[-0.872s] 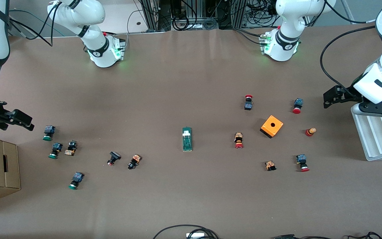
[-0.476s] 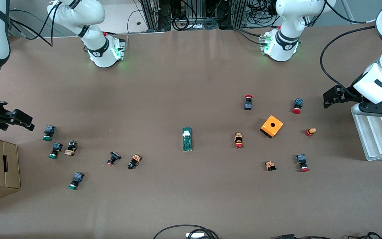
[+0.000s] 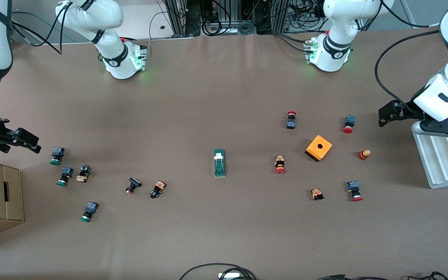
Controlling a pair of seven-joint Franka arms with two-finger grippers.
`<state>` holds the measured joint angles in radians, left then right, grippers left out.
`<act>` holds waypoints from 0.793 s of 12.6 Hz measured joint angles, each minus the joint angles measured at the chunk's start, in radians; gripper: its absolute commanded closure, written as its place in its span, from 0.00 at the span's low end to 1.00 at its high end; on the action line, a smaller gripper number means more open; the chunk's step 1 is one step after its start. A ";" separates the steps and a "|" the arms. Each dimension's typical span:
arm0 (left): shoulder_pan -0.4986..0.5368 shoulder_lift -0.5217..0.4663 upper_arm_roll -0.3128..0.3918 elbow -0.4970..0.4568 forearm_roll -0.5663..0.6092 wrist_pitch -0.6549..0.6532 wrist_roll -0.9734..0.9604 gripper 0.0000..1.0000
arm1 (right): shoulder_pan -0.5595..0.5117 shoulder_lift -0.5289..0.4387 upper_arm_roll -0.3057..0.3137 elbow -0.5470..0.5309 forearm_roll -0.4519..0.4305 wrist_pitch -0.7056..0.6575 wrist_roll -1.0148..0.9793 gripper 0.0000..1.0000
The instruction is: Close load switch with both arms
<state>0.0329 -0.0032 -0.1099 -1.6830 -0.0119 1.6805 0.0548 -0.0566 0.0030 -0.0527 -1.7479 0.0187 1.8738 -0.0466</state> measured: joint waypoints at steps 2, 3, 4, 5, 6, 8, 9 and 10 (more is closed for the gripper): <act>0.000 0.000 -0.022 0.000 -0.001 -0.011 -0.030 0.00 | 0.000 0.000 0.000 0.000 0.000 0.000 0.000 0.00; -0.001 0.000 -0.045 0.001 -0.001 -0.014 -0.065 0.00 | 0.000 0.000 0.000 0.000 0.000 0.000 0.000 0.00; -0.001 0.000 -0.078 0.002 -0.001 -0.015 -0.116 0.00 | 0.000 0.000 0.000 0.000 0.000 0.000 0.000 0.00; -0.002 0.000 -0.120 0.003 -0.001 -0.015 -0.177 0.00 | 0.000 0.000 0.000 0.000 0.000 0.000 0.000 0.00; -0.004 0.000 -0.162 0.005 -0.001 -0.015 -0.239 0.00 | 0.000 0.000 0.000 0.000 0.000 0.000 0.000 0.00; -0.006 0.000 -0.230 0.007 0.000 -0.005 -0.336 0.00 | 0.000 0.000 0.000 0.000 0.000 0.000 0.000 0.00; -0.006 0.000 -0.254 0.007 0.000 0.007 -0.376 0.00 | 0.000 0.000 0.000 0.000 0.000 0.000 0.000 0.00; -0.007 0.000 -0.275 0.007 0.000 0.020 -0.412 0.00 | 0.000 0.000 0.000 0.000 0.000 0.000 -0.001 0.00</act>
<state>0.0263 -0.0030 -0.3849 -1.6758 -0.0121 1.7009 -0.3569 -0.0566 0.0030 -0.0527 -1.7479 0.0187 1.8738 -0.0471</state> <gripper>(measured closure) 0.000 0.000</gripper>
